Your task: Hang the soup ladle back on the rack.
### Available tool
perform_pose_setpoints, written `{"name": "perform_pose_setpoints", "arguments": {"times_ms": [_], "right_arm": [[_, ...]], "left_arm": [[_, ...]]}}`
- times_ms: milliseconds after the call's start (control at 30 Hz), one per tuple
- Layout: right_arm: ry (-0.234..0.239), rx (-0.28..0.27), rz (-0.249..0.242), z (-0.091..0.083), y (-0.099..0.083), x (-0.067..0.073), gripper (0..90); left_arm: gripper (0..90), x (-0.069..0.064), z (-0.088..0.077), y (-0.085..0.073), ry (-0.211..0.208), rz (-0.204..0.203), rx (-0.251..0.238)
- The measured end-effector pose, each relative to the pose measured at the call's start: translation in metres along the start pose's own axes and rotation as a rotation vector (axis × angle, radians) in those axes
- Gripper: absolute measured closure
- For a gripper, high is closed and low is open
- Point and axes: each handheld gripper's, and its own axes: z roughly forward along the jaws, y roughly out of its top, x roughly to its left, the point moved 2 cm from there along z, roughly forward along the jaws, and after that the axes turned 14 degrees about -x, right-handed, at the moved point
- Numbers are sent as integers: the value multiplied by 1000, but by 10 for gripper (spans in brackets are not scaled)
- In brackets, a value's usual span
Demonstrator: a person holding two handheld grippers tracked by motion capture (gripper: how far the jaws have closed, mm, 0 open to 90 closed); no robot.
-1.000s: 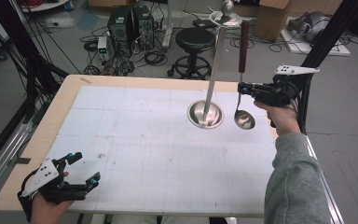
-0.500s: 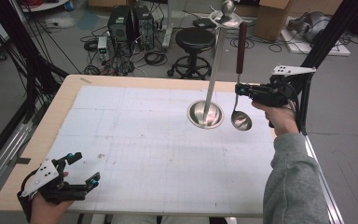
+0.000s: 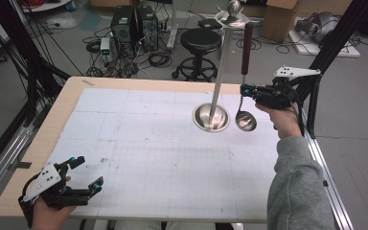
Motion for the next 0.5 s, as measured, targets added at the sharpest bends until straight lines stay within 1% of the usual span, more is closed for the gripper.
{"name": "perform_pose_setpoints", "arguments": {"times_ms": [33,167,367,467,500], "right_arm": [[-1,2,3,1,0,1,845],[-17,2,-10,4,1,2,845],[-56,12,-23,7,2,4,845],[-72,18,-47,9,2,5,845],[-73,17,-44,10,2,5,845]], "left_arm": [[25,0,0,0,0,0,0],[25,0,0,0,-1,1,0],[25,0,0,0,-1,0,1],[25,0,0,0,-1,-1,0],[25,0,0,0,-1,0,1]]}}
